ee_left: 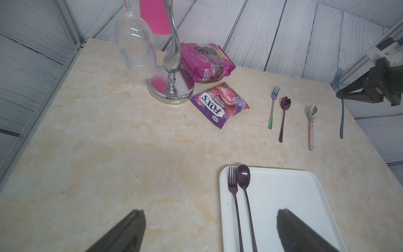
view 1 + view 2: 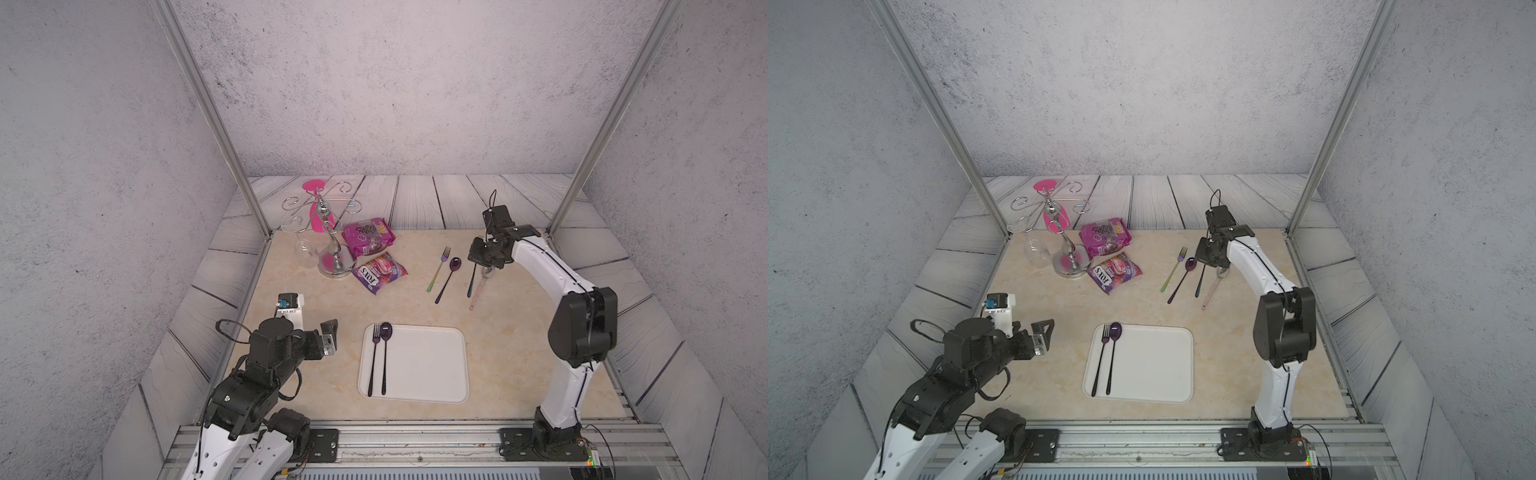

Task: Set the spoon and fork side by side
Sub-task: Pick up the fork at the center of the board, then place the fork on the tray.

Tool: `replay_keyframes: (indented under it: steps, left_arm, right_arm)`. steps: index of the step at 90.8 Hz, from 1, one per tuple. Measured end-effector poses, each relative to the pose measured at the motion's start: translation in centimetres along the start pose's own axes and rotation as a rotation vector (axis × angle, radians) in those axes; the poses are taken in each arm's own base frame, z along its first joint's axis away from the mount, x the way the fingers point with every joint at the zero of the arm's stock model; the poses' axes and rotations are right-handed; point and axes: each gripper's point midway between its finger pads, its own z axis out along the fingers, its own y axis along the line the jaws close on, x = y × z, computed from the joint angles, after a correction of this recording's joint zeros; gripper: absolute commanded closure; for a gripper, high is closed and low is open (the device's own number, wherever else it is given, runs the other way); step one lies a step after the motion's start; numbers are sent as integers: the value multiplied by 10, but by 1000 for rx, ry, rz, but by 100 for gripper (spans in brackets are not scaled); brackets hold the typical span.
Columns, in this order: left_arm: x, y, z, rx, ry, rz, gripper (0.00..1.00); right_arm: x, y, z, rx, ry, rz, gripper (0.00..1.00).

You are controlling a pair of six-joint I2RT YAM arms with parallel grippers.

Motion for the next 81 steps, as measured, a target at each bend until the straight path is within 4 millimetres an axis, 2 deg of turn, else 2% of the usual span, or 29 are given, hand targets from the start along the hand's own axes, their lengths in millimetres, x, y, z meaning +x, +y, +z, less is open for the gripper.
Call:
replay_keyframes:
  steps: [8,16,30,40,47,58,68,81]
  left_arm:
    - [-2,1,-3,-2,-14,-1,0]
    - [-3,1,-5,-1,-26,-3,0]
    - [-3,1,-6,-1,-29,-3,0]
    - [-3,1,-6,2,-28,-3,1]
    - [-3,1,-6,3,-28,-4,0]
    - [-2,1,-5,2,-25,-3,1]
    - [-1,1,-6,2,-26,-3,0]
    - [0,1,-5,4,-22,-3,0]
  right_arm:
    - [39,15,-26,-49,9,-41,100]
    - [99,37,-41,-108,60,-100,100]
    - [209,51,-39,-159,209,-156,100]
    - [261,50,-28,-152,288,-149,100]
    - [282,58,-22,-157,316,-145,100]
    - [297,81,-11,-191,326,-134,100]
    - [301,94,2,-201,326,-110,100]
    - [305,97,19,-191,333,-88,100]
